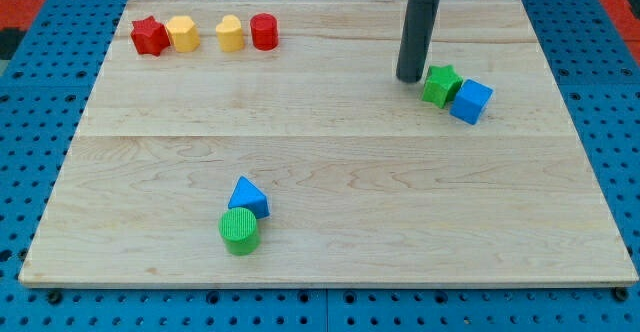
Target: Slide green star downwards
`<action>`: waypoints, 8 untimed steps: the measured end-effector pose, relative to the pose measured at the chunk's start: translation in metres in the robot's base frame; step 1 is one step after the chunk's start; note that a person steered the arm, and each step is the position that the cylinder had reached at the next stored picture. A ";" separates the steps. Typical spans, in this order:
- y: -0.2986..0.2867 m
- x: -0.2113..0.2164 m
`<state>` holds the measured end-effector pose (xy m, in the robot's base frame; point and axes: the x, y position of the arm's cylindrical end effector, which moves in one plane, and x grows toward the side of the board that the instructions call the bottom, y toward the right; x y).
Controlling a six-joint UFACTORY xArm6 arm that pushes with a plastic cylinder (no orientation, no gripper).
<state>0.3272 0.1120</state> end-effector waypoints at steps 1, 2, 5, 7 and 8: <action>0.014 -0.033; 0.069 -0.002; -0.005 0.012; -0.016 0.057; -0.093 0.072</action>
<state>0.3994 0.0194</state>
